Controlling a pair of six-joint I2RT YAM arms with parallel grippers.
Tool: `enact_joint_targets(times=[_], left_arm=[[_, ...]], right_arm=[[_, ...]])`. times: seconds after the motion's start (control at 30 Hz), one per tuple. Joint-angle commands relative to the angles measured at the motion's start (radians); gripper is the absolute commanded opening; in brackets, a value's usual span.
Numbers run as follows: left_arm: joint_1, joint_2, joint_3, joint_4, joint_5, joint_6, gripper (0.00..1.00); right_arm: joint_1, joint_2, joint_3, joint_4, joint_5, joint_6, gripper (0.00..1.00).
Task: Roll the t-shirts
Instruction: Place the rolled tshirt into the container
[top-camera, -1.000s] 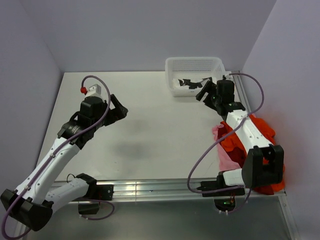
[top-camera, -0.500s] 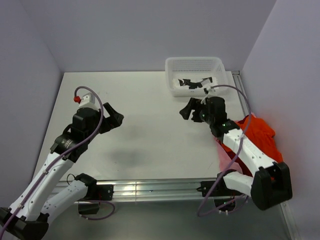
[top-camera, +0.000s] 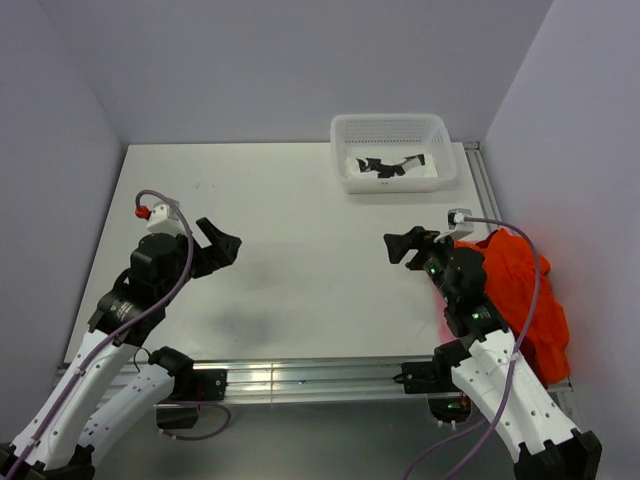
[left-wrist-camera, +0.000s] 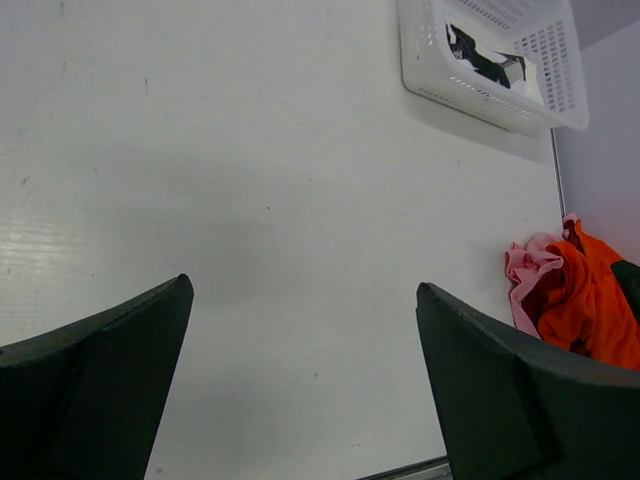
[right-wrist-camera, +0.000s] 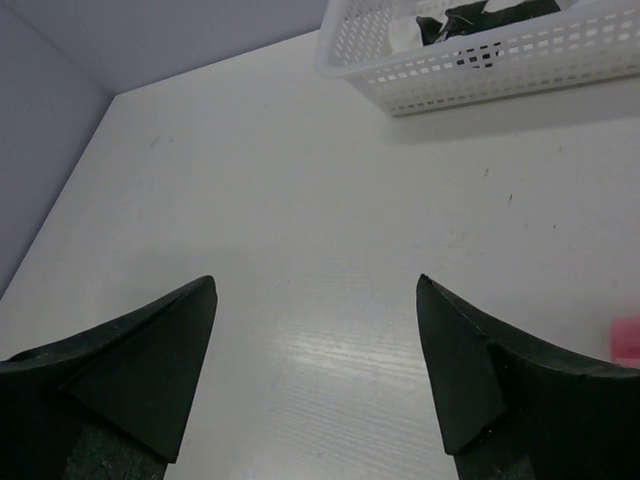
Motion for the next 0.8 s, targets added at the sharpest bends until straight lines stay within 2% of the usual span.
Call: enact_joint_targets(times=[0.0, 0.2, 0.77], left_arm=[[0.002, -0.032, -0.012, 0.040, 0.002, 0.014, 0.99], [0.002, -0.024, -0.003, 0.025, -0.012, 0.014, 1.00], [-0.005, -0.038, 0.012, 0.011, -0.006, 0.021, 0.99]], right_arm=[[0.007, -0.064, -0.007, -0.042, 0.049, -0.007, 0.88], [0.006, -0.157, -0.016, -0.105, 0.080, -0.002, 0.88], [0.006, -0.189, -0.006, -0.128, 0.117, -0.002, 0.88]])
